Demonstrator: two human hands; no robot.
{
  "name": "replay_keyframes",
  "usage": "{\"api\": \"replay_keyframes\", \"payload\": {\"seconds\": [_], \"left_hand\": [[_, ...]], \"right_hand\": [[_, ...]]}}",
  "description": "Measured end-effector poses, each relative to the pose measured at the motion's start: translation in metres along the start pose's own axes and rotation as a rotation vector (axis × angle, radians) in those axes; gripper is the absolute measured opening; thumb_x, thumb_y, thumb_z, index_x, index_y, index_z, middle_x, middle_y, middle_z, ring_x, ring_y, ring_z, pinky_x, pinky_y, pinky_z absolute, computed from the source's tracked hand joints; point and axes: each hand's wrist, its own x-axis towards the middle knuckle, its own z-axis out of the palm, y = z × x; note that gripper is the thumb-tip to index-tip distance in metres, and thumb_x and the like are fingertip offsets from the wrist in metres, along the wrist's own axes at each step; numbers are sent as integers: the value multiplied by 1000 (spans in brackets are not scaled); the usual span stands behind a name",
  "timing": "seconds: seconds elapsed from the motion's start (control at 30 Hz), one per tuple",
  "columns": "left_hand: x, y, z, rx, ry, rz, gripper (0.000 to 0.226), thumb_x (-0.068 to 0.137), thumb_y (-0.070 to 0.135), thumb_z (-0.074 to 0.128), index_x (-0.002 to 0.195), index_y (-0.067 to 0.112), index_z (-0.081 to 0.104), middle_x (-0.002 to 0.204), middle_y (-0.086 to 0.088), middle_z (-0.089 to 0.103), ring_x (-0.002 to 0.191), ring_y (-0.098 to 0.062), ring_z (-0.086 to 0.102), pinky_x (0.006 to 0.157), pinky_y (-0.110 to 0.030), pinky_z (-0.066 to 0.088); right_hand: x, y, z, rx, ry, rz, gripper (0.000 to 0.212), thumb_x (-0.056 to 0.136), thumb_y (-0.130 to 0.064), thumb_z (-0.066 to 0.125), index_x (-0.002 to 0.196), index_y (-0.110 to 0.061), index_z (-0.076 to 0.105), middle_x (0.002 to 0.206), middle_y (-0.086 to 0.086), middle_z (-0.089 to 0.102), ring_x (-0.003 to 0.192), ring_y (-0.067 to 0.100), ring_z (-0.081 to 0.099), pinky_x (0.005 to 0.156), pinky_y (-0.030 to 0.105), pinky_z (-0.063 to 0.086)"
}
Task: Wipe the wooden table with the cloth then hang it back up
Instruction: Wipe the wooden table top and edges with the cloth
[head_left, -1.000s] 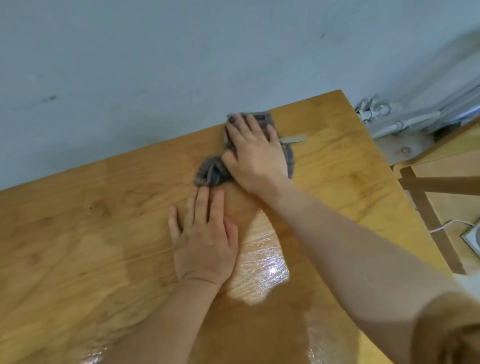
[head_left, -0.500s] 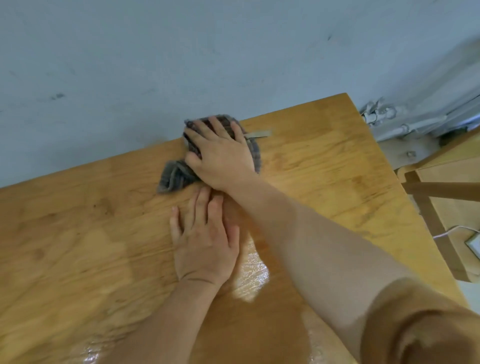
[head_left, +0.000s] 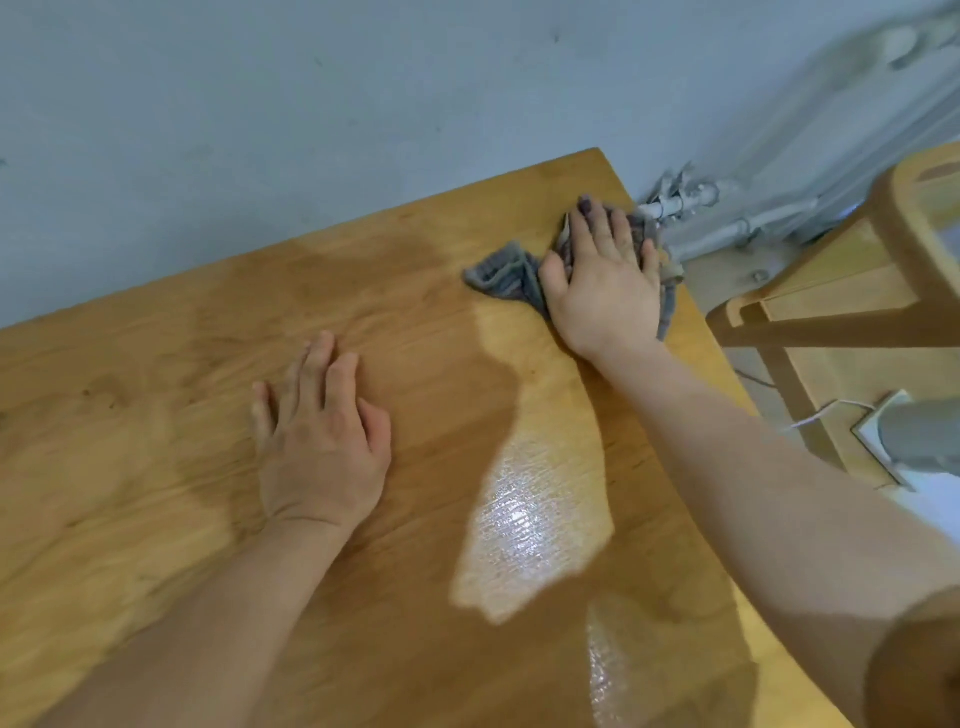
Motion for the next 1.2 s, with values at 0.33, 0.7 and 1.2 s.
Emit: {"api": "replay_keyframes", "payload": {"seconds": [0.33,0.7,1.2], "left_hand": [[11,32,-1,16,-143,67,58,95,31,29,149,11,20,159,-7,14,146,-24,7,118,-43,5],[11,70,21,43,-109,79,60,92,32,26,149,11,24,157,-7,19,146,-22,10,118,-42,11],[10,71,16,33,-115,86,63,86,30,34,144,7,36,153,-11,30,144,-26,20,116,-45,16]], "right_hand": [[-84,16,-6,-50,-41,-163,63,91,-49,28,150,-28,30,159,-8,22,148,14,15,119,47,12],[116,-25,0,-32,-61,-148,55,93,-49,22,138,-29,47,151,0,40,147,25,15,117,55,5],[-4,8,-7,-49,-88,-383,65,84,-51,32,147,-35,34,159,-3,25,147,21,17,117,52,12]]}}
